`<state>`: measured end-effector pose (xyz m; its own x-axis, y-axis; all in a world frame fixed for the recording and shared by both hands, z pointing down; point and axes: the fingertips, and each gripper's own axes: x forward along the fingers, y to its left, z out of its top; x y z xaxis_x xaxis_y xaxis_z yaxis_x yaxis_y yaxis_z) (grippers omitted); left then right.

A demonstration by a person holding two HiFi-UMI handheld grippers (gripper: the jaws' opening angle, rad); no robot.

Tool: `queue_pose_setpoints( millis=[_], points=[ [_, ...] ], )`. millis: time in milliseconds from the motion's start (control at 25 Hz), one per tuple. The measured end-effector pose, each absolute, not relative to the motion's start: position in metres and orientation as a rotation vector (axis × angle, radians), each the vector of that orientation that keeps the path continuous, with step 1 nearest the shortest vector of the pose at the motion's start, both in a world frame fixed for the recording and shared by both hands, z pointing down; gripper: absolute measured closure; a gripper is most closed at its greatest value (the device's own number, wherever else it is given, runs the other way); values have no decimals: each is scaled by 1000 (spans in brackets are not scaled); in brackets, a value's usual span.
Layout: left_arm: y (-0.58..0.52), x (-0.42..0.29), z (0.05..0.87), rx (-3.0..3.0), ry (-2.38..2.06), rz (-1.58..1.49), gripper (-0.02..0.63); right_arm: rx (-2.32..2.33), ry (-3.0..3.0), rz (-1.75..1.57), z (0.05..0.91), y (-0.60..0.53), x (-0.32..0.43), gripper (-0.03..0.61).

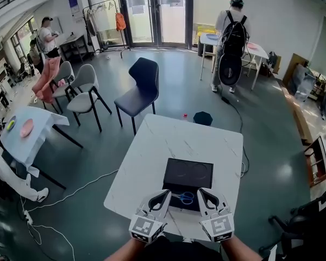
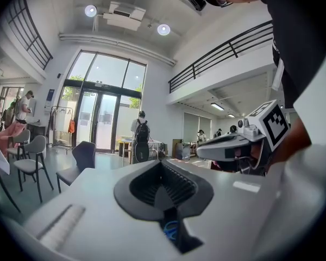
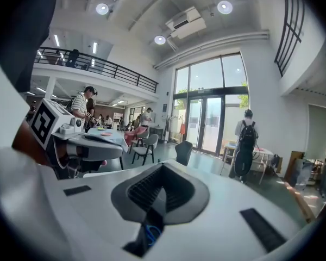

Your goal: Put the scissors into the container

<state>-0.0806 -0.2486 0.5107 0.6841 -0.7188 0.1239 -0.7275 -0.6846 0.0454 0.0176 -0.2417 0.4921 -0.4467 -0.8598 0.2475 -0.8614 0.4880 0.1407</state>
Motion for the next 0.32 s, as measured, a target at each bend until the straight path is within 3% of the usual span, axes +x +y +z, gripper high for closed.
queue_pose_setpoints(
  millis=[320],
  points=[
    [-251, -85, 510, 2806, -1208, 165, 604, 1403, -2441, 14, 501, -245, 12, 571]
  ],
)
